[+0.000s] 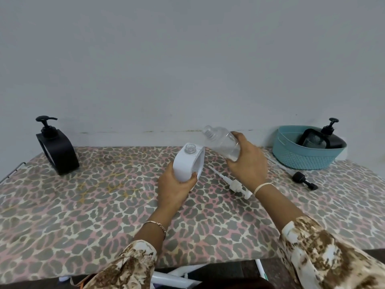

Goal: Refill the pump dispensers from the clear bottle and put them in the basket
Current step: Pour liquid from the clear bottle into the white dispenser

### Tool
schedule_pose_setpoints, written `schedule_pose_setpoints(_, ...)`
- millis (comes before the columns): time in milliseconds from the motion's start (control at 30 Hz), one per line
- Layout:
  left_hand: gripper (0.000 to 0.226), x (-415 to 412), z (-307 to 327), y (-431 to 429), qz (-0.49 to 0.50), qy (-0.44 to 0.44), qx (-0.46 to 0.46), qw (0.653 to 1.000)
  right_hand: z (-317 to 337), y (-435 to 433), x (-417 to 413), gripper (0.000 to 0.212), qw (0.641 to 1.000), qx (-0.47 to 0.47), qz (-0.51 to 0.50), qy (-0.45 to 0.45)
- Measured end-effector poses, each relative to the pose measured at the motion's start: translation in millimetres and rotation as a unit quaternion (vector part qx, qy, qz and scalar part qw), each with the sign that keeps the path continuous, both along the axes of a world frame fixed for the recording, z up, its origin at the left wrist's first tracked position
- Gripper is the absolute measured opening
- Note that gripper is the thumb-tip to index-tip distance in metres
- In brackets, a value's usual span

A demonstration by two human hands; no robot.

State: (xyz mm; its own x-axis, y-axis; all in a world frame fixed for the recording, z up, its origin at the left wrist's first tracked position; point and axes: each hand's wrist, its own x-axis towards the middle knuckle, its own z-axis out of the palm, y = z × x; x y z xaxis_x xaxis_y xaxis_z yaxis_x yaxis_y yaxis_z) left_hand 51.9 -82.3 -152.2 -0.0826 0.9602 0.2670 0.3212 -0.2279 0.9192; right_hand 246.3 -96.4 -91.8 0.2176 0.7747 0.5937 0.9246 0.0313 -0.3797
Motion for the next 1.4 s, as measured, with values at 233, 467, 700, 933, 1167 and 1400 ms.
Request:
schedule_pose_setpoints(233,0.066,0,-1,0,0.005,-0.007,-0.002,1.0,13,-12,-12,0.075,0.992,-0.038,-0.038,-0.117)
schedule_pose_setpoints(467,0.068,0,-1,0,0.001,-0.014,-0.001,1.0,21,-17,-16,0.079,0.981,-0.047,-0.041,-0.183)
schedule_pose_setpoints(700,0.067,0,-1,-1,0.002,-0.017,-0.001,1.0,29,-17,-20,0.077,0.972,-0.065,-0.046,-0.219)
schedule_pose_setpoints(933,0.067,0,-3,2,0.0,-0.016,-0.006,1.0,36,-17,-23,0.078,0.966,-0.075,-0.057,-0.242)
schedule_pose_setpoints(1167,0.066,0,-3,2,-0.001,-0.02,-0.012,1.0,40,-17,-25,0.079,0.96,-0.089,-0.057,-0.26)
schedule_pose_setpoints(1400,0.059,0,-4,2,0.001,-0.021,-0.018,1.0,44,-19,-25,0.079,0.958,-0.098,-0.057,-0.265)
